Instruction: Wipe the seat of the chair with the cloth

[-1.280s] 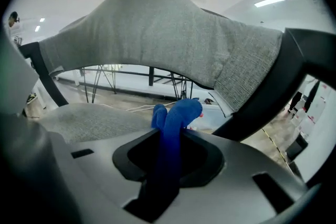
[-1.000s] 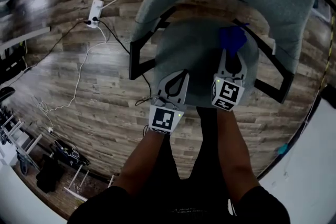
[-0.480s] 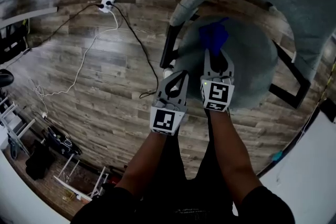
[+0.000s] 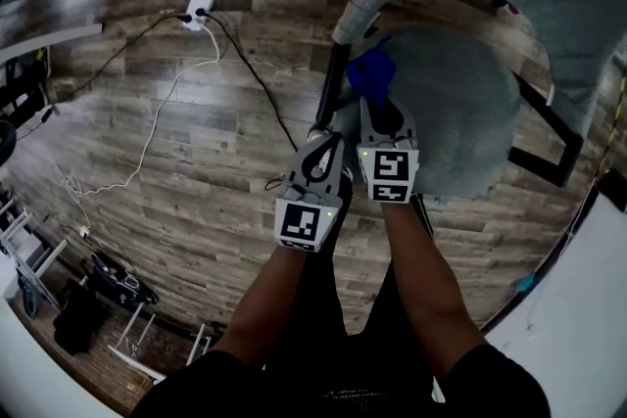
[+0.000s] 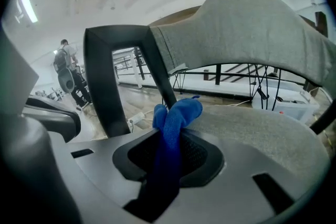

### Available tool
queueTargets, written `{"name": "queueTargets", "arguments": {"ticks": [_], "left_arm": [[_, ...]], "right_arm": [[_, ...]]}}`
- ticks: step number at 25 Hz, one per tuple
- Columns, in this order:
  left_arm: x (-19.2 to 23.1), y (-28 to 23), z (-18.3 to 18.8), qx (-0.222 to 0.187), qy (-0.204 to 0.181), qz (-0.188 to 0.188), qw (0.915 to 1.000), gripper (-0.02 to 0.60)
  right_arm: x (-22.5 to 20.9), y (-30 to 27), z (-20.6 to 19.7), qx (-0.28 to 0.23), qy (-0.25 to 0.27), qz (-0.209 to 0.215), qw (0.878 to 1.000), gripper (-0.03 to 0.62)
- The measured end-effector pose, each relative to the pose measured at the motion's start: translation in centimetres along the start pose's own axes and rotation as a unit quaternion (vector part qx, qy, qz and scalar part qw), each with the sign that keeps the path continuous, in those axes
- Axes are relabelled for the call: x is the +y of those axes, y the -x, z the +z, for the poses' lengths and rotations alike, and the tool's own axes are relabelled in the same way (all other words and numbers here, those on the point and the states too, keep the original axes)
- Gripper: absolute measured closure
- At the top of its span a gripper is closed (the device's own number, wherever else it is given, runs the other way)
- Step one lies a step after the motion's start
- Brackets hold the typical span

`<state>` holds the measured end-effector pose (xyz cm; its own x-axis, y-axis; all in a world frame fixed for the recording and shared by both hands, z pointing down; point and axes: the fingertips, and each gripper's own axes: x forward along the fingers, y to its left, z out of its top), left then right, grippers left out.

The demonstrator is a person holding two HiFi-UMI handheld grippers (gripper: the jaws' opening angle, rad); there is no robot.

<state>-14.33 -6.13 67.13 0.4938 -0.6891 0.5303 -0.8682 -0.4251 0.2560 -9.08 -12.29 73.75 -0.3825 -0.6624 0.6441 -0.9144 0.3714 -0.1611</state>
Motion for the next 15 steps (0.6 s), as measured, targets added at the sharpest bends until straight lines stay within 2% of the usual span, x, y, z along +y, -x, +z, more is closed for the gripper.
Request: {"name": "queueTargets", "arguments": {"ticks": [7, 15], "left_arm": [[-1.7, -1.2, 0.9, -0.005, -0.038, -0.052, 0.9979, 0.580], [-4.2, -3.2, 1.1, -0.011, -0.021, -0.047, 0.9986, 0.580]], "right_arm": [[-3.1, 1.5, -1.5, 0.008, -0.027, -0.051, 0.998, 0.503], [-7.5, 3.9, -2.9, 0.009, -0.033, -0.085, 0.996, 0.503]]}}
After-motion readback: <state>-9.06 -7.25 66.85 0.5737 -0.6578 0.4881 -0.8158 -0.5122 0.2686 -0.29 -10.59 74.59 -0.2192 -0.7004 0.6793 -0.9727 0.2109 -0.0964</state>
